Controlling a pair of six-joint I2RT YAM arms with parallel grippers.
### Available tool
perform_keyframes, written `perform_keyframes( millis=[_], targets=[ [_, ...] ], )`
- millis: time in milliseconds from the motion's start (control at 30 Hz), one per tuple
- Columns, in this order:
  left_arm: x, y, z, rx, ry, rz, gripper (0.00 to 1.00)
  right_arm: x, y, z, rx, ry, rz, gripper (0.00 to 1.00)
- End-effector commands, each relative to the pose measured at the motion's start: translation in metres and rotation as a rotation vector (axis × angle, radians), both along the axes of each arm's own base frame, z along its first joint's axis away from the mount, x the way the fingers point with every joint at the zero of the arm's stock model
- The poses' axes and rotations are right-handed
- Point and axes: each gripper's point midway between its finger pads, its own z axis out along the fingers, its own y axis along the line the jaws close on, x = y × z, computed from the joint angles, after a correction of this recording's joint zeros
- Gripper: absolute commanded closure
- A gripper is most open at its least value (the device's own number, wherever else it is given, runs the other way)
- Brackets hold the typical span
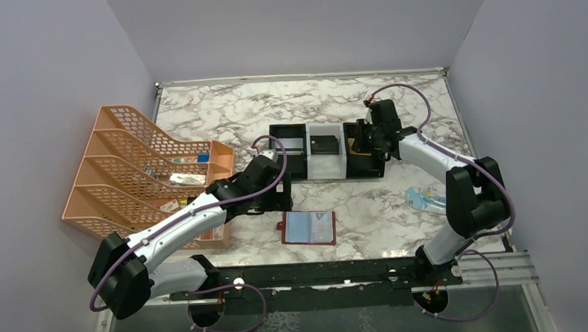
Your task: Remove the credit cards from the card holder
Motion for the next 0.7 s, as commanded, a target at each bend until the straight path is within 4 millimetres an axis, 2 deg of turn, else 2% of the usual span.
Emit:
perform_keyframes(
  millis=[0,333,567,667],
  targets=[
    [-0.001,-0.001,0.002,-0.020,-0.002,0.001,0.04,-0.007,-0.020,-0.018,-0.060,0.066,-0.128,0.72],
    [0.003,-0.003,0.001,-0.011,0.003,0.004,0.04,0.002,-0.026,-0.042,-0.125,0.089,-0.137,0.82],
    [0.008,-0.003,0.000,0.001,-0.003,0.019,0.05,0.019,-0.034,-0.052,-0.200,0.083,-0.146,0.82],
    [0.009,-0.004,0.002,-0.002,-0.006,0.022,0.05,0.025,-0.031,-0.056,-0.204,0.067,-0.128,0.83]
  ],
)
